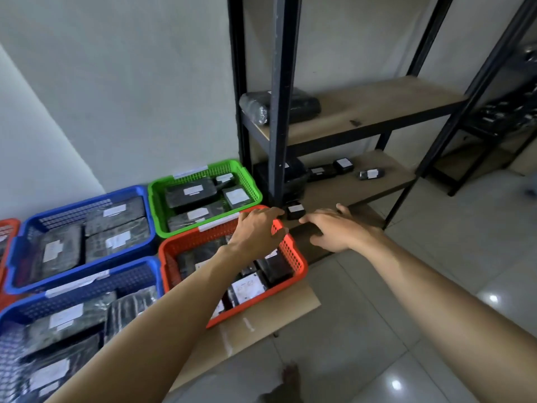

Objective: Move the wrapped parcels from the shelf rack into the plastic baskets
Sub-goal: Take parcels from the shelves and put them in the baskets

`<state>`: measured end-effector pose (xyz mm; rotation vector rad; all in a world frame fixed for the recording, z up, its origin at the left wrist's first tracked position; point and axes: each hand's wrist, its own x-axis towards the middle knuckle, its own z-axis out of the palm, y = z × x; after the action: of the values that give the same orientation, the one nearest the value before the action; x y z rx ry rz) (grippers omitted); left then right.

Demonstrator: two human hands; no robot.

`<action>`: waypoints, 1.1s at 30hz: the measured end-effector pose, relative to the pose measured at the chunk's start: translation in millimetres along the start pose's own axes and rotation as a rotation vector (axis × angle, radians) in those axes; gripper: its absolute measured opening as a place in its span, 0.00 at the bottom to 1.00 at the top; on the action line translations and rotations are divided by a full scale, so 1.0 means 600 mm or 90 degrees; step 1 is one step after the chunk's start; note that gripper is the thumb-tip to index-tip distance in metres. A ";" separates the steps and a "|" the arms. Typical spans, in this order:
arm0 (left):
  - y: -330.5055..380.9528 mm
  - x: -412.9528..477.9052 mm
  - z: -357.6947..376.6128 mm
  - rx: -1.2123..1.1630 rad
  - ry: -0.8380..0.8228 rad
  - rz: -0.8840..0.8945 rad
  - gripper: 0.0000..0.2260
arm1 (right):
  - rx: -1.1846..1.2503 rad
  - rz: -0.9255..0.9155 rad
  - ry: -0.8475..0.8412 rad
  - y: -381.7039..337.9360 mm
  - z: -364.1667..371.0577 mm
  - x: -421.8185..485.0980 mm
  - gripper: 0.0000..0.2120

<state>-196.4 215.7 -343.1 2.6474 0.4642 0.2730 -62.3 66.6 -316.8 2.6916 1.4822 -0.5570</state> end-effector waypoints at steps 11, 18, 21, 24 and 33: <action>0.101 0.293 0.111 -0.063 -0.066 -0.032 0.12 | 0.005 0.055 -0.032 0.255 -0.098 0.126 0.25; 0.162 0.419 0.196 0.010 -0.125 -0.063 0.15 | 0.014 0.040 -0.049 0.397 -0.128 0.198 0.26; 0.189 0.458 0.233 -0.019 -0.118 -0.120 0.14 | -0.003 0.011 -0.059 0.470 -0.131 0.239 0.27; 0.224 0.494 0.265 -0.046 -0.101 -0.186 0.15 | 0.031 -0.013 -0.093 0.546 -0.136 0.274 0.27; 0.242 0.579 0.382 -0.066 -0.118 -0.364 0.14 | 0.022 -0.047 -0.192 0.731 -0.065 0.392 0.25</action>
<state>225.1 130.5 -440.4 2.2895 1.0734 -0.1223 424.1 24.7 -421.8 2.4438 1.5025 -0.9518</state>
